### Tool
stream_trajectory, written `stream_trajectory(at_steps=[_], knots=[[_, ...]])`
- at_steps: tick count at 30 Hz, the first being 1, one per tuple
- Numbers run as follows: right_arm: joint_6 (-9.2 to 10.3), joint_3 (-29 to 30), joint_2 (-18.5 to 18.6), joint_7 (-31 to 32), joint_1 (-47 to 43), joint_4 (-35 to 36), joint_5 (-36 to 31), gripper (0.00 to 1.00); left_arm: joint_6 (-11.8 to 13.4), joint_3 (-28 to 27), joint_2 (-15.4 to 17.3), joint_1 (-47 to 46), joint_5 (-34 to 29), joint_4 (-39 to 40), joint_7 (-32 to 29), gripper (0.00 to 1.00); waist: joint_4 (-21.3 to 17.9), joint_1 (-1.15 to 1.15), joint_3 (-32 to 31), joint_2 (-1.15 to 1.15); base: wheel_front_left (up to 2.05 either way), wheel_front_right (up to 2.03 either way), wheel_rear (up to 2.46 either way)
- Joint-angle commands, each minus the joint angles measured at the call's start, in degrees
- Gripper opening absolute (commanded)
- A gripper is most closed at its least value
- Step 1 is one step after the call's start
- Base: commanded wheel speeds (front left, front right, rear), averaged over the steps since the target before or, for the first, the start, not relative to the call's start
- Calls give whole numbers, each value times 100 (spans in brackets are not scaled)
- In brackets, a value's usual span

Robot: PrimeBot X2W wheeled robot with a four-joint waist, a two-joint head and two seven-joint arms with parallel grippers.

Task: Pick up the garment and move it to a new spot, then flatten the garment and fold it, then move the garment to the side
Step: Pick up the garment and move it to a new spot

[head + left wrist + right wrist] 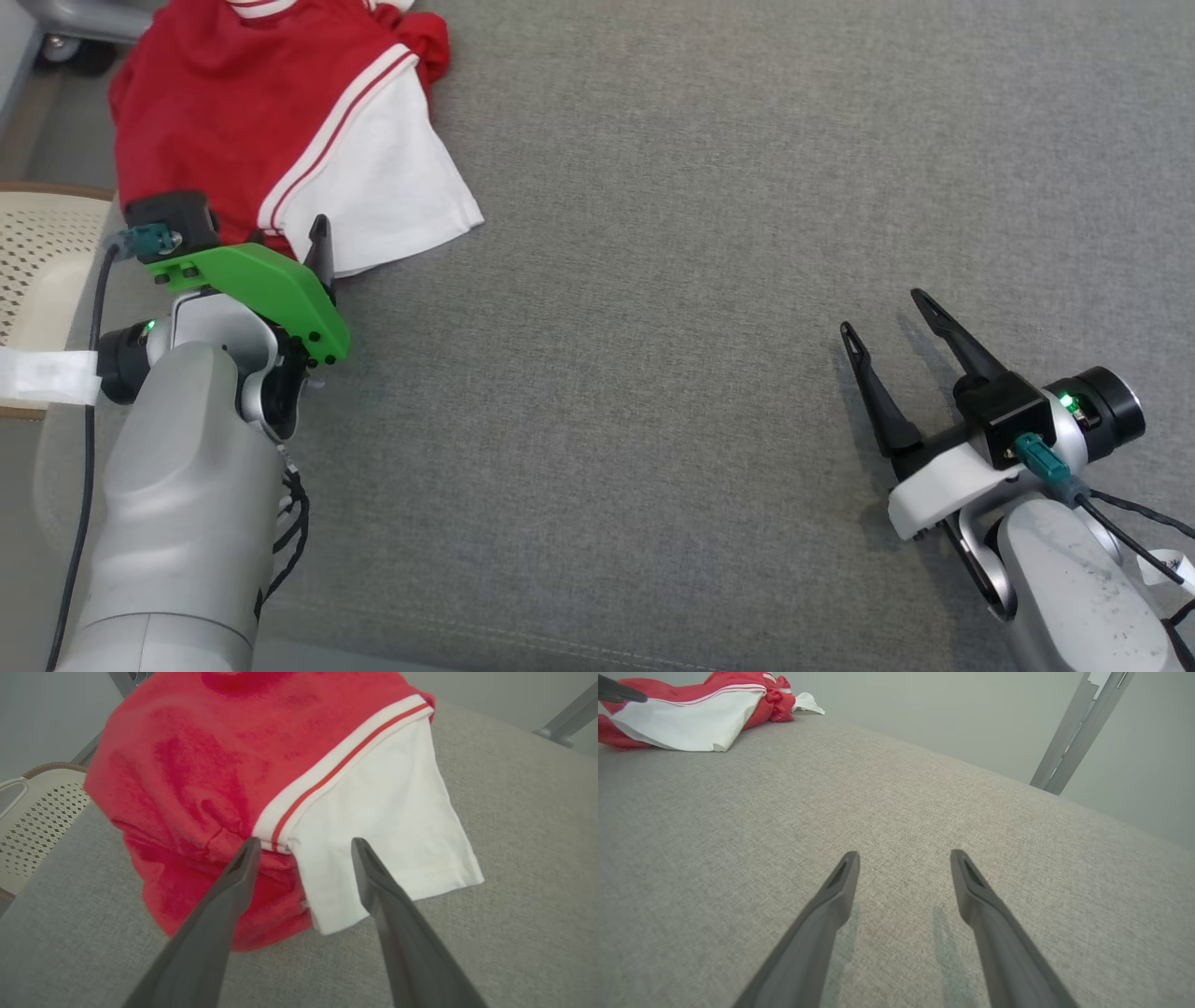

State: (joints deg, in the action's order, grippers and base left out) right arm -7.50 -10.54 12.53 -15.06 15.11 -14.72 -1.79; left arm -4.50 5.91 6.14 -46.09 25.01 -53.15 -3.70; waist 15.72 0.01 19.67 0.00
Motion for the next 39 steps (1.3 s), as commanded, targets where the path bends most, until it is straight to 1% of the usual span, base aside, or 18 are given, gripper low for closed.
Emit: stream_trajectory(at_steps=[1, 4, 5, 6, 7, 8, 9, 13, 15, 17, 19, 22, 26, 28, 31, 35, 39], knots=[[2, -9, 12, -18, 114, 31, 12, 100, 22, 1, 64, -100, -2, -88, -34, 100, -377, -1, 353, 0, 0, 0, 0], [2, -48, 20, -17, 160, 35, 15, 100, 69, 18, 147, -244, 0, -499, -180, 100, -465, -1, 421, 0, 0, 0, 0], [2, -54, 28, -18, 183, 36, 17, 100, 114, 72, 215, -289, -84, -625, -212, 96, -481, -1, 434, 0, 0, 0, 0], [2, -49, 34, -18, 197, 38, 22, 100, 131, 108, 231, -326, -118, -729, -219, 47, -487, -1, 442, 0, 0, 0, 0], [2, -41, 38, -18, 202, 38, 28, 100, 122, 122, 215, -359, -118, -823, -236, 29, -490, -1, 447, 0, 0, 0, 0], [2, -30, 47, -18, 197, 39, 35, 100, 101, 129, 205, -381, -107, -903, -224, 18, -490, -1, 451, 0, 0, 0, 0], [2, -17, 57, -18, 189, 35, 39, 100, 75, 166, 214, -394, -132, -985, -239, 0, -485, -1, 450, 0, 0, 0, 0], [2, 57, 17, -18, 174, 7, 41, 100, -40, 277, 180, -476, -157, -1164, -201, 0, -415, -1, 386, 0, 0, 0, 0], [2, 72, -51, -18, 133, -3, 55, 100, -156, 392, 166, -585, -194, -1075, -55, 0, -352, -1, 289, 0, 0, 0, 0], [2, 102, -113, -18, 69, -22, 59, 100, -232, 524, 159, -621, -199, -880, 123, 0, -300, -1, 189, 0, 0, 0, 0], [2, 128, -199, -18, -5, -41, 72, 100, -260, 708, 255, -605, -306, -687, 244, 0, -245, -1, 60, 0, 0, 0, 0], [2, 152, -290, -18, -81, -59, 96, 100, -293, 961, 318, -615, -369, -241, 212, 0, -194, -1, -138, 0, 0, 0, 0], [2, 151, -476, -18, -121, -59, 128, 100, -301, 1326, 459, -629, -362, 772, -2, 0, -256, -1, -363, 0, 0, 0, 0], [2, 144, -569, -18, -105, -53, 153, 100, -303, 1508, 566, -535, -349, 1447, -208, 0, -352, -1, -443, 0, 0, 0, 0], [2, 141, -696, -18, -132, -70, 191, 100, -304, 1761, 634, -249, -312, 2547, -644, 0, -560, -1, -548, 0, 0, 0, 0], [3, 154, -802, -18, -194, -94, 244, 100, -271, 2113, 520, 181, -202, 4029, -1268, 0, -933, -1, -644, 0, 0, 0, 0], [2, 231, -871, -18, -164, -97, 284, 100, -191, 2561, 235, 675, -121, 5078, -1728, 0, -1393, -1, -678, 0, 0, 0, 0]])
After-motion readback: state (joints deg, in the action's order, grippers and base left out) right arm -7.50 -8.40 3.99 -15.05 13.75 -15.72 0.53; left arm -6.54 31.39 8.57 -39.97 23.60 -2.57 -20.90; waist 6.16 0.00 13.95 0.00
